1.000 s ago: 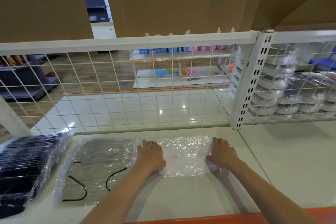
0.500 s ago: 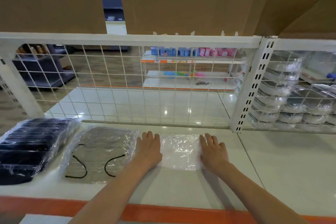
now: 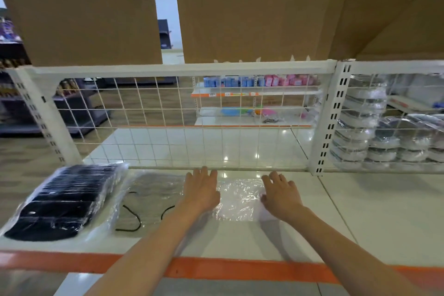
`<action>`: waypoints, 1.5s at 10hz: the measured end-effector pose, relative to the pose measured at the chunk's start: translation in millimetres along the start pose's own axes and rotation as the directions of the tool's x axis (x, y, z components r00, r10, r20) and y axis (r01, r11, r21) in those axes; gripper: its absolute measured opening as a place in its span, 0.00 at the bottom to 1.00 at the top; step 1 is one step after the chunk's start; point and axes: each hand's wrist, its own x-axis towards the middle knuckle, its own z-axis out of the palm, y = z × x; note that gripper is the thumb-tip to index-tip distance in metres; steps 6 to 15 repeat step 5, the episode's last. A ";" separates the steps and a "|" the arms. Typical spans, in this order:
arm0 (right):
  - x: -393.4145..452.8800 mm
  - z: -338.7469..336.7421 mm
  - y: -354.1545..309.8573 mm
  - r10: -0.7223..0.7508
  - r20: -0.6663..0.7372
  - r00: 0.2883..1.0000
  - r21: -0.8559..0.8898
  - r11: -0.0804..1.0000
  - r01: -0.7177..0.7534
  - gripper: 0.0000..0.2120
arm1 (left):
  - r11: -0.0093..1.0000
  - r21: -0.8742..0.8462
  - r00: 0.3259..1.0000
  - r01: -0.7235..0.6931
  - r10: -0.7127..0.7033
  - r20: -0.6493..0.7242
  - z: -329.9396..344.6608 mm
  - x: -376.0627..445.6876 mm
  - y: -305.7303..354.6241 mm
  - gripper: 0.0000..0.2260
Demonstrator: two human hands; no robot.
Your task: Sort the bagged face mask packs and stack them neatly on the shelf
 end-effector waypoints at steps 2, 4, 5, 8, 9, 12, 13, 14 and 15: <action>-35.9 -0.4 -36.2 0.005 0.047 0.999 0.013 1.000 -0.005 0.21 | 0.997 0.055 0.996 -0.061 0.057 0.071 -4.2 -38.6 -21.5 0.23; -72.9 -3.1 -61.5 0.031 0.128 0.991 0.055 0.998 -0.038 0.21 | 0.991 0.057 0.989 -0.119 0.113 0.095 7.0 -71.4 -29.4 0.23; -81.6 -11.4 -66.0 0.049 0.084 0.995 0.056 0.997 -0.054 0.19 | 0.987 0.040 0.986 -0.155 0.152 0.069 5.4 -80.8 -25.4 0.23; -81.6 -11.4 -66.0 0.049 0.084 0.995 0.056 0.997 -0.054 0.19 | 0.987 0.040 0.986 -0.155 0.152 0.069 5.4 -80.8 -25.4 0.23; -81.6 -11.4 -66.0 0.049 0.084 0.995 0.056 0.997 -0.054 0.19 | 0.987 0.040 0.986 -0.155 0.152 0.069 5.4 -80.8 -25.4 0.23; -81.6 -11.4 -66.0 0.049 0.084 0.995 0.056 0.997 -0.054 0.19 | 0.987 0.040 0.986 -0.155 0.152 0.069 5.4 -80.8 -25.4 0.23; -81.6 -11.4 -66.0 0.049 0.084 0.995 0.056 0.997 -0.054 0.19 | 0.987 0.040 0.986 -0.155 0.152 0.069 5.4 -80.8 -25.4 0.23; -81.6 -11.4 -66.0 0.049 0.084 0.995 0.056 0.997 -0.054 0.19 | 0.987 0.040 0.986 -0.155 0.152 0.069 5.4 -80.8 -25.4 0.23; -81.6 -11.4 -66.0 0.049 0.084 0.995 0.056 0.997 -0.054 0.19 | 0.987 0.040 0.986 -0.155 0.152 0.069 5.4 -80.8 -25.4 0.23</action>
